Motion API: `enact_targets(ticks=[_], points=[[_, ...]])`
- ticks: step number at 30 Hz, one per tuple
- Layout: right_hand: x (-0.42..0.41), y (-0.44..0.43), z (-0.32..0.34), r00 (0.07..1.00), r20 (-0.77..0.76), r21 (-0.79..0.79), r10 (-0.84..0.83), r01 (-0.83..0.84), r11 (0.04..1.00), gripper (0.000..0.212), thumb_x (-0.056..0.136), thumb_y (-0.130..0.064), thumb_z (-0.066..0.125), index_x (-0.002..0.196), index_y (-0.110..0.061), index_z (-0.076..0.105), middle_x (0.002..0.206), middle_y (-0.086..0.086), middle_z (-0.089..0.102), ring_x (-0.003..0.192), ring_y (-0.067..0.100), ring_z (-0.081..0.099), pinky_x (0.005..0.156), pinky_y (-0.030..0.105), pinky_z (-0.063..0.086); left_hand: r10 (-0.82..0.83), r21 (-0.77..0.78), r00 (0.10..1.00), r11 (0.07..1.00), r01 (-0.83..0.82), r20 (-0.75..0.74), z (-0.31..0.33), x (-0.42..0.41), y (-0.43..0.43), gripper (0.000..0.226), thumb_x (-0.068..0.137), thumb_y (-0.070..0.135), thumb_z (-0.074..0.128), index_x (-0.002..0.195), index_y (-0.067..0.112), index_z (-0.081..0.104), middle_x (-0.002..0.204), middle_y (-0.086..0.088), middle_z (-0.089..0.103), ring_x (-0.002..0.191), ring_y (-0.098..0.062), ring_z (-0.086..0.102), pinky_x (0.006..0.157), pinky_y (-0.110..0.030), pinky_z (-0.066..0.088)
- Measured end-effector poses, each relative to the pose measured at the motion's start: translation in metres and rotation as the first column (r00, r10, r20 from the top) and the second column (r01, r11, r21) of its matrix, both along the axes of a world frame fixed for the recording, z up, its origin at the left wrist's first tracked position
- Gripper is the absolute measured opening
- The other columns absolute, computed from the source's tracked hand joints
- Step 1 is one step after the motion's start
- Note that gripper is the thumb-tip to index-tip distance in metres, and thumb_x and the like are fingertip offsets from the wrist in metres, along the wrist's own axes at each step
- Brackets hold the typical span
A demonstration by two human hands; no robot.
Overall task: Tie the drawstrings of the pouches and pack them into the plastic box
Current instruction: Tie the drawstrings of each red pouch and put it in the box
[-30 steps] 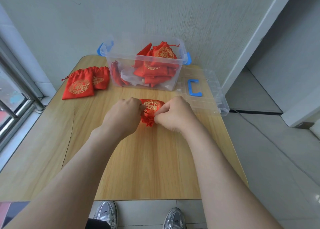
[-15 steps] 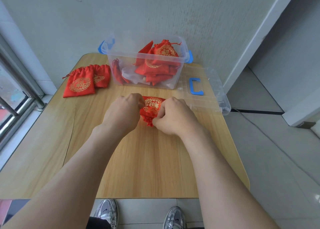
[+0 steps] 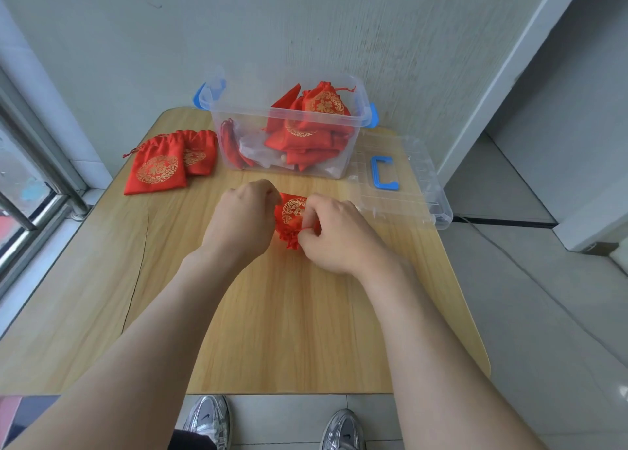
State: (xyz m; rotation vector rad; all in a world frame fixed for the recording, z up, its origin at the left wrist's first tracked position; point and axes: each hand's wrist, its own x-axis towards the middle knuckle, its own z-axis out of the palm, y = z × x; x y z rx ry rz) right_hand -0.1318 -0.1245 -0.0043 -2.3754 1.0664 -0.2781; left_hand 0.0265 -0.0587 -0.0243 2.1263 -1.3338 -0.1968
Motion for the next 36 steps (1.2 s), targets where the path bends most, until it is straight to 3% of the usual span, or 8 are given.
enact_targets(ticks=[3,6,10,15,19,25,32,36], points=[[-0.002,-0.003,0.001,0.994,0.089,0.035,-0.061,0.058,0.998,0.005,0.099,-0.02,0.053,0.102,-0.023,0.054,0.094,-0.003,0.064,0.086,0.012,0.059,0.063,0.03,0.044,-0.031,-0.004,0.985,1.0,0.031,-0.169,0.006,-0.002,0.0,0.03,0.102,0.008,0.043,0.106,0.015,0.072,0.085,-0.004,0.075,0.08,-0.026,0.072,0.074,-0.04,0.058],[0.0,-0.006,0.005,0.978,0.157,0.049,-0.134,0.128,0.991,0.007,0.103,-0.019,0.047,0.107,-0.022,0.052,0.099,-0.001,0.062,0.086,0.009,0.057,0.06,0.024,0.04,-0.128,0.1,0.979,0.984,0.145,-0.157,0.007,-0.003,0.003,0.049,0.084,0.003,0.051,0.126,0.021,0.068,0.115,-0.006,0.066,0.104,-0.025,0.062,0.092,-0.036,0.049],[0.003,-0.007,0.008,0.933,0.275,0.152,-0.233,0.197,0.969,0.009,0.101,-0.02,0.045,0.105,-0.024,0.053,0.101,0.0,0.062,0.087,0.014,0.06,0.06,0.027,0.042,-0.192,0.21,0.981,0.958,0.195,-0.037,-0.001,-0.001,0.003,0.054,0.069,0.038,0.06,0.123,0.031,0.063,0.131,0.001,0.052,0.126,-0.031,0.048,0.106,-0.047,0.041],[0.011,-0.012,0.01,0.794,0.499,0.295,-0.348,0.223,0.929,0.009,0.097,-0.024,0.049,0.098,-0.029,0.057,0.094,-0.003,0.067,0.084,0.014,0.063,0.071,0.03,0.046,-0.194,-0.022,0.972,0.981,0.193,-0.134,0.003,-0.004,-0.003,0.012,0.097,0.022,0.063,0.089,0.013,0.063,0.09,-0.002,0.068,0.091,-0.031,0.062,0.083,-0.042,0.047],[0.009,-0.013,0.011,0.762,0.528,0.395,-0.375,0.171,0.903,0.03,0.086,-0.033,0.052,0.115,-0.035,0.052,0.086,-0.009,0.065,0.074,0.012,0.06,0.071,0.035,0.046,-0.139,-0.067,0.961,0.99,0.127,-0.239,0.007,-0.007,-0.006,0.011,0.105,0.021,0.056,0.095,0.015,0.057,0.087,0.001,0.064,0.085,-0.028,0.057,0.073,-0.038,0.039],[0.008,-0.016,0.0,0.776,0.479,0.389,-0.41,0.231,0.892,0.046,0.084,-0.022,0.074,0.117,-0.04,0.048,0.103,-0.006,0.076,0.091,0.012,0.073,0.074,0.029,0.054,-0.137,-0.2,0.843,0.979,0.036,-0.52,0.012,-0.008,-0.005,0.013,0.107,0.018,0.058,0.118,0.015,0.065,0.094,-0.009,0.073,0.073,-0.023,0.076,0.055,-0.042,0.063],[0.016,-0.02,-0.012,0.746,0.574,0.327,-0.339,0.171,0.929,0.034,0.09,-0.016,0.076,0.108,-0.039,0.057,0.101,-0.002,0.079,0.092,0.015,0.077,0.088,0.046,0.062,-0.061,-0.278,0.846,0.955,-0.106,-0.529,0.01,-0.001,-0.01,0.018,0.102,0.036,0.068,0.107,0.019,0.069,0.092,0.001,0.077,0.073,-0.019,0.075,0.062,-0.035,0.058],[0.019,-0.024,-0.009,0.667,0.668,0.108,-0.331,0.353,0.93,0.029,0.098,-0.003,0.066,0.107,-0.029,0.058,0.107,-0.011,0.07,0.099,0.007,0.066,0.087,0.028,0.054,0.001,-0.272,0.919,0.955,-0.117,-0.395,0.004,0.003,-0.013,0.01,0.104,0.03,0.064,0.105,0.022,0.07,0.095,0.012,0.075,0.08,-0.01,0.073,0.078,-0.034,0.055]])
